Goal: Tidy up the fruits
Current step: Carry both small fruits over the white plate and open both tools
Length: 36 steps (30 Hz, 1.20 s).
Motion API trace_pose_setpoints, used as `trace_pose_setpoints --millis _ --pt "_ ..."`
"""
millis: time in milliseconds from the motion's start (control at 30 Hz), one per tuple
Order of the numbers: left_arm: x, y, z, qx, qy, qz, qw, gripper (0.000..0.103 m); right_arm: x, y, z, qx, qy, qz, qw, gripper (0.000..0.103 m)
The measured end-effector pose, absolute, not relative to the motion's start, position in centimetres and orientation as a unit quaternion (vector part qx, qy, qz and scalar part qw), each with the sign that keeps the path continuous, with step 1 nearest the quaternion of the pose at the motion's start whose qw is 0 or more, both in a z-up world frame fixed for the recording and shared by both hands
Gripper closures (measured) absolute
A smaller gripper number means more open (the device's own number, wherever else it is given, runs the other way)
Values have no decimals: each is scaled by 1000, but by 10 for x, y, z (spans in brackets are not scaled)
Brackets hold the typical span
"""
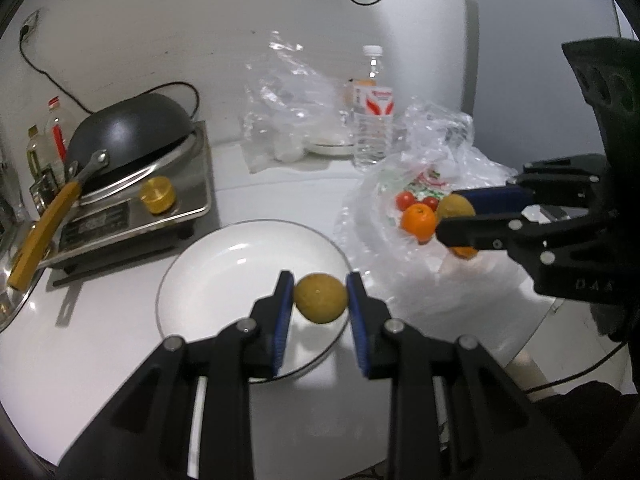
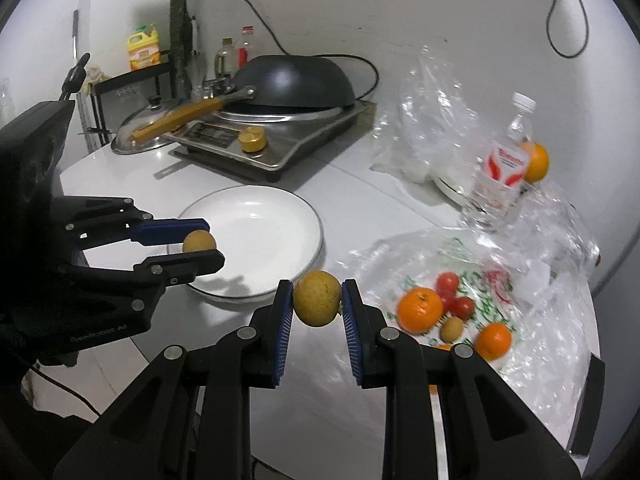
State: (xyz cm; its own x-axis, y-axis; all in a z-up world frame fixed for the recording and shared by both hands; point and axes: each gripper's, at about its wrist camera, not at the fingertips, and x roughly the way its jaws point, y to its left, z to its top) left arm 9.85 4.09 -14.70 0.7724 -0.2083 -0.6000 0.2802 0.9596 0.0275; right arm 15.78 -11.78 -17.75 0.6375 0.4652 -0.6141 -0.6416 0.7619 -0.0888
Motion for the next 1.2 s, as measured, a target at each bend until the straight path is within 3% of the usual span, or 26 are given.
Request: trace_pose_setpoints --millis 1200 --pt "133 128 -193 7 334 -82 939 76 201 -3 -232 -157 346 369 848 77"
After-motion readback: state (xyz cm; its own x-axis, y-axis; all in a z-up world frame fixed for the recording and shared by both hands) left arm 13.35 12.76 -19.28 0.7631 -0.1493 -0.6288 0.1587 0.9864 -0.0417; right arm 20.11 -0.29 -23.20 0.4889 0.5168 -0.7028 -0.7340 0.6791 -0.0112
